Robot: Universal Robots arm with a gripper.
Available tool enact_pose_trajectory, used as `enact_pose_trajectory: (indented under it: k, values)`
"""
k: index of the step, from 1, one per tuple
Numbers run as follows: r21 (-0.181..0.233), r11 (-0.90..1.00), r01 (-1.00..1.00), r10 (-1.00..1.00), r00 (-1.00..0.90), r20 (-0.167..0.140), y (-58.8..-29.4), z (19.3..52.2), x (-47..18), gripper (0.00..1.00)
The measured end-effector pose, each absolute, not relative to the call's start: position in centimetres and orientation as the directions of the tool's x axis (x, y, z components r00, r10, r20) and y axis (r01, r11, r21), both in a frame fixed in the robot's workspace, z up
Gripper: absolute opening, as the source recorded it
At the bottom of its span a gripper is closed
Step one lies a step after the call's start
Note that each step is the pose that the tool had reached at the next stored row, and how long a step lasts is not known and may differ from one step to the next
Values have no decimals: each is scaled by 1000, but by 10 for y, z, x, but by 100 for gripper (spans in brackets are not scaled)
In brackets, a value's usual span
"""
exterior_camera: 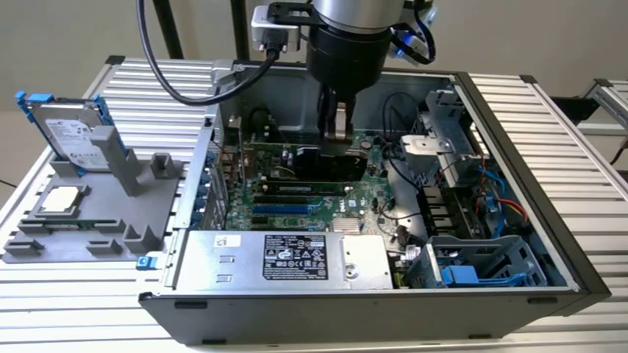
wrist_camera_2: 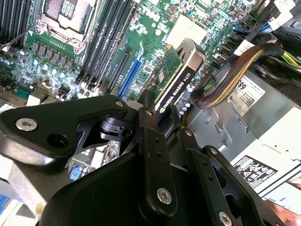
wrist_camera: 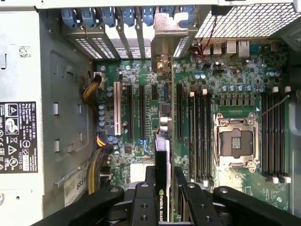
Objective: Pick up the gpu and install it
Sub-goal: 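Insert the gpu into the slot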
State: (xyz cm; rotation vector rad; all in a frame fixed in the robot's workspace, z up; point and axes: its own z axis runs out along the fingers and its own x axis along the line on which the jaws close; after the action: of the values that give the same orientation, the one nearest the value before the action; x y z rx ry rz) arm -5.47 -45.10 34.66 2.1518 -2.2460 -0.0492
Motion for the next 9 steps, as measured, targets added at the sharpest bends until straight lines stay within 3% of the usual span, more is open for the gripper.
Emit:
enact_pose_trajectory:
  k: [9]
  values:
    - [44,43,-998,-999,-43,16,-451,341,-55,0]
